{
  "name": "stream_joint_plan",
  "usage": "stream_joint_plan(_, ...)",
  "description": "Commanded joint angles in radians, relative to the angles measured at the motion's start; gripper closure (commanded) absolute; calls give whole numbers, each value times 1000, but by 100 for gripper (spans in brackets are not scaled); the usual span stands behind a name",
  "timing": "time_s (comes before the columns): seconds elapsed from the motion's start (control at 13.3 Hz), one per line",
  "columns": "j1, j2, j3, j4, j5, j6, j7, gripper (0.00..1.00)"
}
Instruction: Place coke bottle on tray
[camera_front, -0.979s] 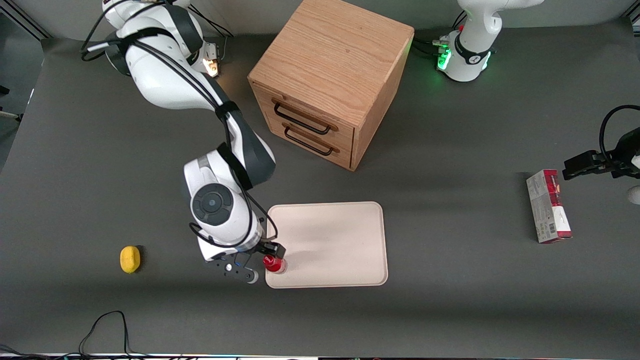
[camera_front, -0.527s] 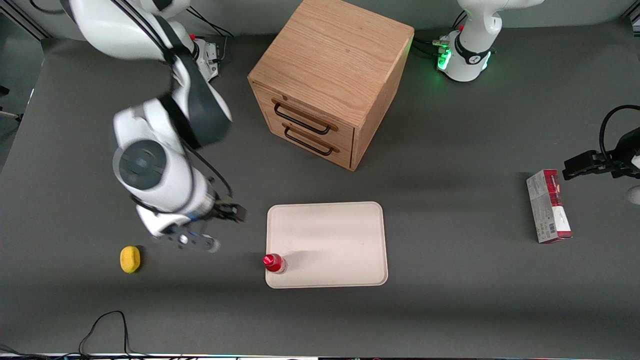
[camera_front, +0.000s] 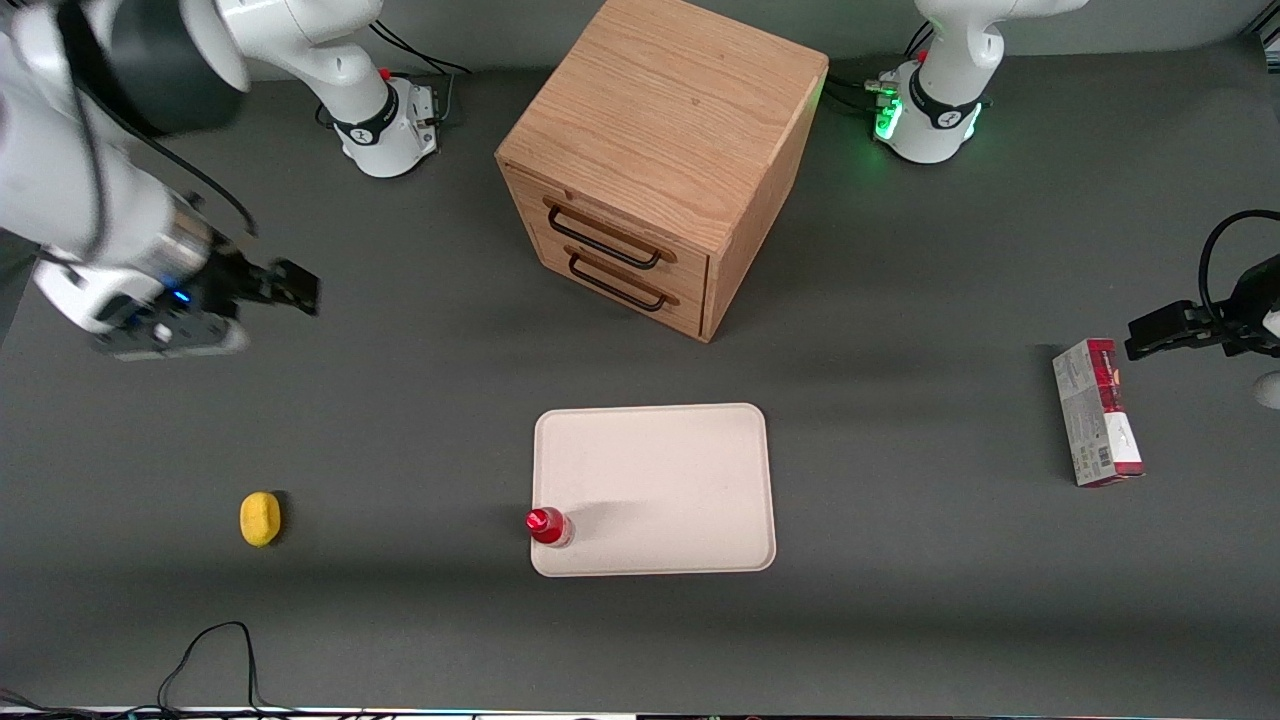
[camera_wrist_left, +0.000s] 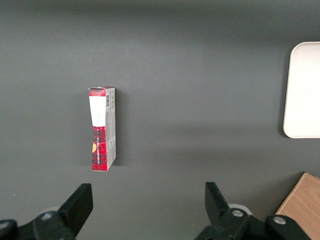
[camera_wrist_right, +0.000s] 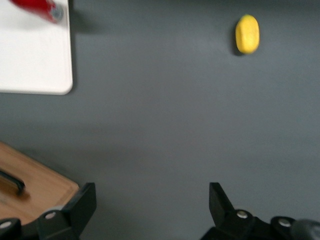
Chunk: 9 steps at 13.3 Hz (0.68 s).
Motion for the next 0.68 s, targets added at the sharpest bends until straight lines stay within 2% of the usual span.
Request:
stream_joint_plan(0.0,8,-59,-46,-46,23,-32,-114,0)
stream_joint_plan(0.3,-4,-55,-43,-37,23,-50,-99,0)
stream_joint_plan(0.38,-62,-44,-13,-22,26,-62,-99,0)
stream_joint_plan(0.45,-151,-33,74,3,37,-91,-111,0)
stream_joint_plan(0.53,-191,-11,122,36,38,-125,-114,0)
stream_joint_plan(0.6,-190,8,122,64,38,-137,-113,0)
